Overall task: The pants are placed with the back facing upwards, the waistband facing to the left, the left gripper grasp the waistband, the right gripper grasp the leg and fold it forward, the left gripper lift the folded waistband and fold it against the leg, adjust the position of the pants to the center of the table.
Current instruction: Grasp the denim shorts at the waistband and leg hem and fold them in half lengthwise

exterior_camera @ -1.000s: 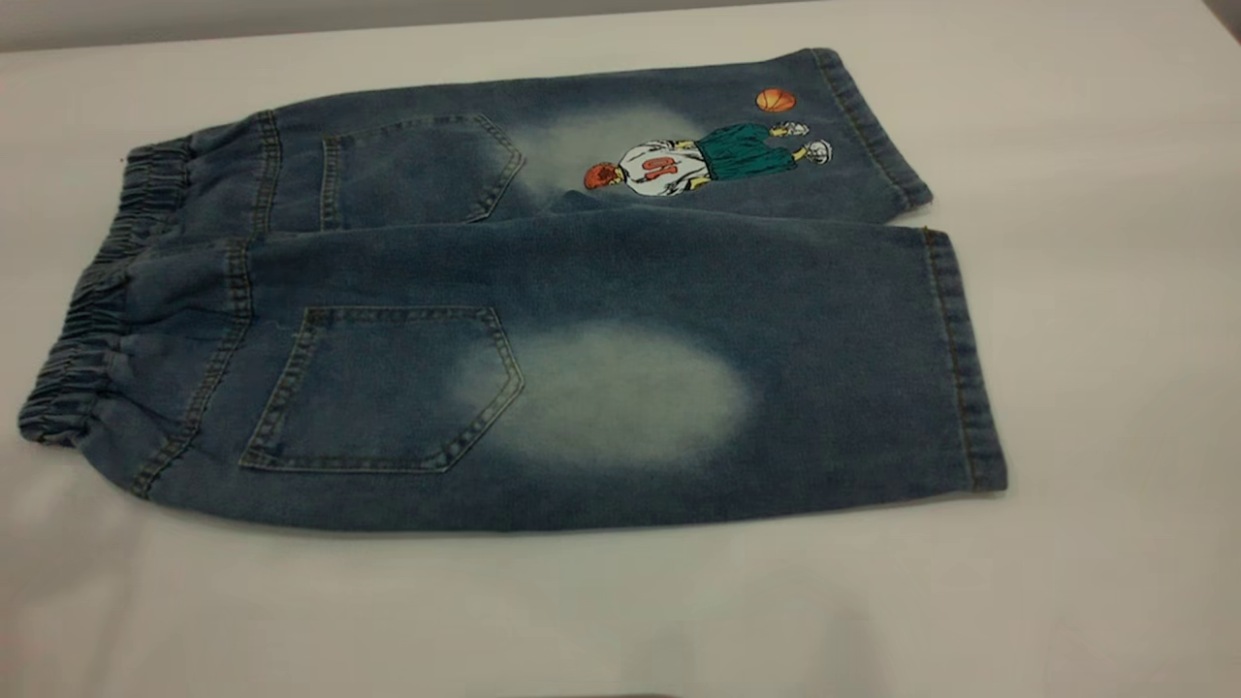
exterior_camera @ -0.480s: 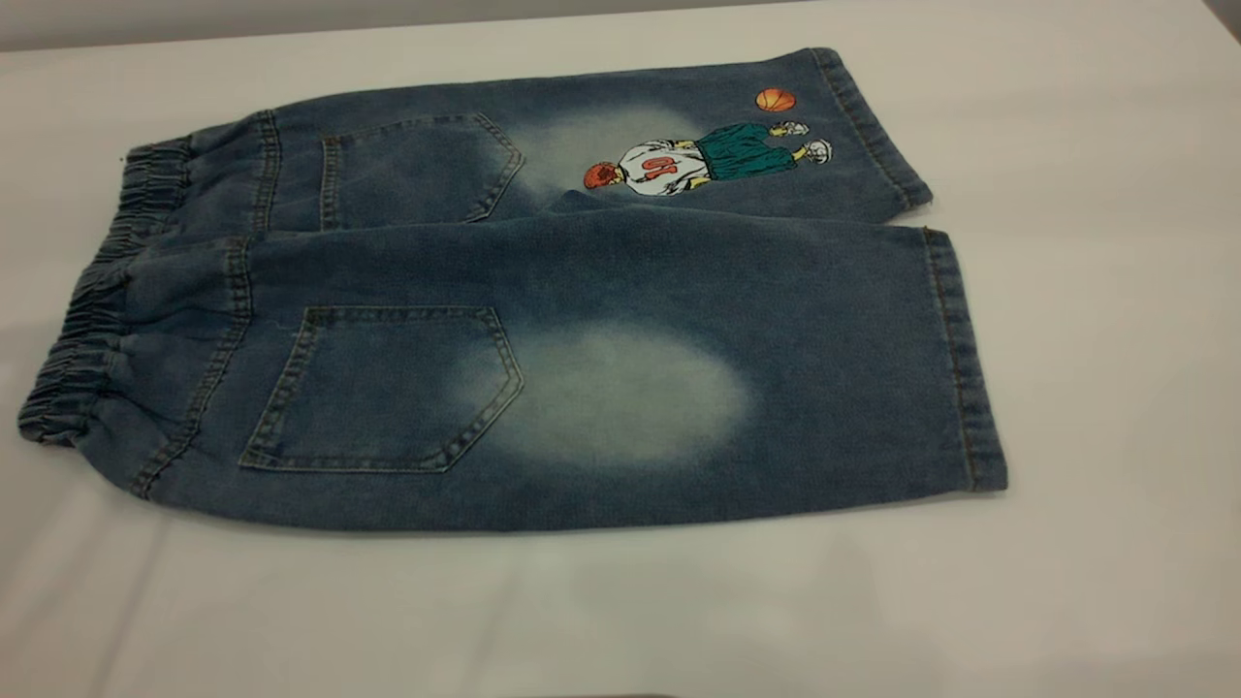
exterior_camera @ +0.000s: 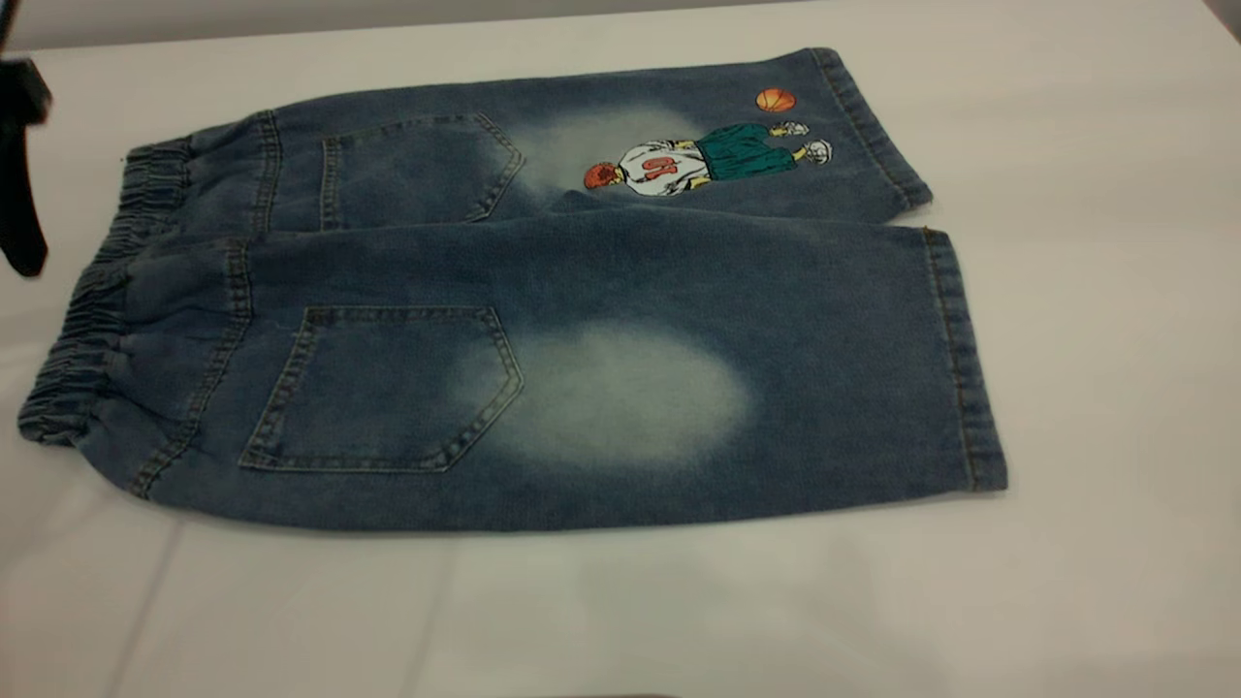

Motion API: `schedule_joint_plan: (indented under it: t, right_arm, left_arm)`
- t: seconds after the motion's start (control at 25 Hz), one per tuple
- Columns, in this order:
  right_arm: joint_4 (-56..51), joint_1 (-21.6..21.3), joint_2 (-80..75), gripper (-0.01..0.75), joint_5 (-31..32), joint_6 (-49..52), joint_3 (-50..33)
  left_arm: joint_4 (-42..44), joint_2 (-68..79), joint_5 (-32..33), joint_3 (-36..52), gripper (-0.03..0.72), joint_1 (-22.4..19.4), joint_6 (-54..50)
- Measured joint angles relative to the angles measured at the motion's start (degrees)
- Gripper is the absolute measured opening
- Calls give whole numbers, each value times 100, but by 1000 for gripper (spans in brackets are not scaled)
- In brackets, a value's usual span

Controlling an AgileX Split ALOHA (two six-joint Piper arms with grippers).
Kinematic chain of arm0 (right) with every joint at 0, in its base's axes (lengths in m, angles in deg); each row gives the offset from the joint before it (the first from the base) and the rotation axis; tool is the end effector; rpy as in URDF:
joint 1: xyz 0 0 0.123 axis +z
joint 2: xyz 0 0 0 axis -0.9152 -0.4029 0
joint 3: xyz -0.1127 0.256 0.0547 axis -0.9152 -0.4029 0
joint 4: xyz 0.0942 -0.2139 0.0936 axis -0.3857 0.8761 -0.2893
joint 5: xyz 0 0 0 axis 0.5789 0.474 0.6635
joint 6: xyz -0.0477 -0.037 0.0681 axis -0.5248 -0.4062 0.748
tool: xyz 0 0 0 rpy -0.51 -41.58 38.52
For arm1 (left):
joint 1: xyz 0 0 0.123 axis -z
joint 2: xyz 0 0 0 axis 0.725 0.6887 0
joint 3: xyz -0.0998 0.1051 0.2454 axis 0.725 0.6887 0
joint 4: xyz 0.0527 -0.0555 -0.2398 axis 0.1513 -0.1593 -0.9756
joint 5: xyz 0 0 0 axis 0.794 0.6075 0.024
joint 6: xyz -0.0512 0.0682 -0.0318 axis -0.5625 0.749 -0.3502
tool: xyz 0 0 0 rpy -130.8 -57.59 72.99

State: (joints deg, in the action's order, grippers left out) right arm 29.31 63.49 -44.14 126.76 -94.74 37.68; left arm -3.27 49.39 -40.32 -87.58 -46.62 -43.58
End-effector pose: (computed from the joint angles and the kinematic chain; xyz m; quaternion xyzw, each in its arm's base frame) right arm 0.1412 0.0128 0.3584 0.0024 0.9267 0.0993 0.3625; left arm 0.3147 0.0040 0.1618 -0.1260 0.9887 0.0075 0.0811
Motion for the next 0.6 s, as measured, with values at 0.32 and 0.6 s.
schedule_joint_plan:
  t: [0.32, 0.6]
  right_arm:
    - [0, 0, 0, 494, 0, 0, 0]
    - [0, 0, 0, 494, 0, 0, 0]
  left_arm:
    - [280, 532, -35, -6, 551, -114, -43]
    - [358, 903, -168, -6, 551, -356, -165]
